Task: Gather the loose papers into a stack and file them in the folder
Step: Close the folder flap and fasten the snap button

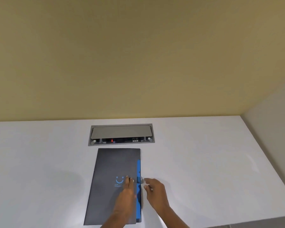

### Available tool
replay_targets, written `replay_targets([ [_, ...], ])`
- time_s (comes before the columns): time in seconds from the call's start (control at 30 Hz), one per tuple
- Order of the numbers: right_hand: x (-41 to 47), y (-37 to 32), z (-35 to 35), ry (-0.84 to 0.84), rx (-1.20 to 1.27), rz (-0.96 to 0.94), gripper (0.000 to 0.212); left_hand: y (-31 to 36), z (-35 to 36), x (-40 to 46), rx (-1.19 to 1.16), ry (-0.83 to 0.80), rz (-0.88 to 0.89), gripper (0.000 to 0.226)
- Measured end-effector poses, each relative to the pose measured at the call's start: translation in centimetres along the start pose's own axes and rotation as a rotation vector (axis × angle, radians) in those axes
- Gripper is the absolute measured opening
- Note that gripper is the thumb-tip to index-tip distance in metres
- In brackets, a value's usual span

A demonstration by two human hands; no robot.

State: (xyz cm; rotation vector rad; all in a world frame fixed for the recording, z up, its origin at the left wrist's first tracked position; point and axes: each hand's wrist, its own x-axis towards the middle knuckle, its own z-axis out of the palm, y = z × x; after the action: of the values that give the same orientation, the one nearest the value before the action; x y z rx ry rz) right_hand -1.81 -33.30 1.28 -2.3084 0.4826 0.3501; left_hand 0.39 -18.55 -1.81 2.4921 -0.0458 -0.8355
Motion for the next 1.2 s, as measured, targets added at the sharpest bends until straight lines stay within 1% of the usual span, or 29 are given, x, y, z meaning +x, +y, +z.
replay_targets([
  [0.13,1.5,-1.4,1.1,-0.041,-0.078,-0.080,0.025,-2.2,-1.4,0.1,0.096,0.073,-0.041,0.082],
  [0.27,2.7,-2.5,2.5,-0.112,-0.146,-0.146,0.029,-4.0,-2.3,0.1,0.147,0.085,-0.041,0.083],
  [0.4,3.5,-2.5,3.4,-0.151,-0.197,-0.129,0.033,-5.8,-2.4,0.1,0.153,0.103,-0.046,0.088],
  [0.53,4.2,-2.2,4.2,-0.167,-0.267,-0.110,0.027,-6.9,-2.3,0.2,0.146,0.110,-0.032,0.091],
  [0.63,4.6,-1.9,4.7,-0.181,-0.321,-0.146,0.028,-6.9,-2.3,0.3,0.141,0.107,-0.036,0.095],
  [0.7,5.0,-1.7,5.1,-0.212,-0.312,-0.145,0.029,-6.9,-2.2,0.4,0.157,0.098,-0.038,0.096],
  [0.8,5.5,-1.9,5.6,-0.206,-0.395,-0.147,0.026,-6.9,-2.1,0.5,0.183,0.088,-0.029,0.094],
  [0.87,5.7,-2.0,5.9,-0.197,-0.359,-0.089,0.025,-7.0,-2.1,0.6,0.200,0.080,-0.018,0.092],
  [0.97,6.0,-2.2,6.3,-0.206,-0.309,-0.064,0.028,-7.0,-2.2,0.7,0.205,0.060,-0.015,0.091],
  [1.1,6.4,-2.5,6.9,-0.177,-0.251,-0.005,0.024,-6.8,-2.4,0.5,0.195,0.052,-0.014,0.090],
  [1.2,6.3,-2.8,6.8,-0.151,-0.259,0.011,0.026,-6.7,-2.8,0.5,0.166,0.053,-0.028,0.091],
])
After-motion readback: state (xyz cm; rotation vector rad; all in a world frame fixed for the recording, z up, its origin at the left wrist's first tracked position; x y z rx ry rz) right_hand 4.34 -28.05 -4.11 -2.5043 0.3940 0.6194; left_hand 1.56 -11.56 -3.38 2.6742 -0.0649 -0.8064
